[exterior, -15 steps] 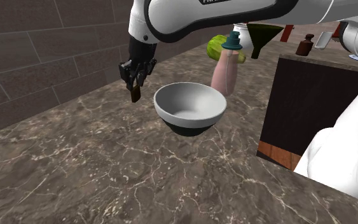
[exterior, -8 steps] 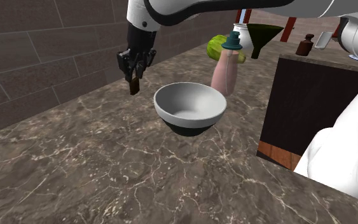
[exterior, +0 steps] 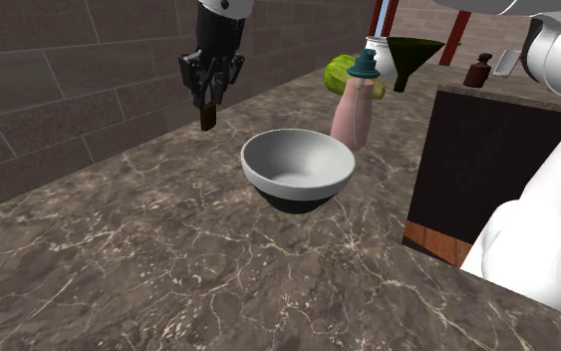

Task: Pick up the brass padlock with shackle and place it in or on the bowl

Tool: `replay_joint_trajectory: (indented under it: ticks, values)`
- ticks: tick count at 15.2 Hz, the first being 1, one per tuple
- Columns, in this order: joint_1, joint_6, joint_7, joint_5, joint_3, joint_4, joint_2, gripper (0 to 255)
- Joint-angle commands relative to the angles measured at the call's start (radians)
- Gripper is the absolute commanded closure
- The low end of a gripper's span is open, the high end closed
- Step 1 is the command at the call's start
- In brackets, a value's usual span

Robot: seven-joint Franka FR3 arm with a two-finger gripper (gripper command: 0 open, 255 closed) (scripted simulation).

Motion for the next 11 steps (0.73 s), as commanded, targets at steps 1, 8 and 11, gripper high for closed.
replay_joint_trajectory:
  ticks: [1, 8, 11]
  values:
    - [0.002, -0.029, 0.004, -0.003, 0.002, 0.035, 0.007, 255]
    - [0.009, -0.137, 0.012, -0.020, 0.007, 0.181, 0.048, 255]
    - [0.014, -0.187, 0.016, -0.030, 0.011, 0.254, 0.071, 255]
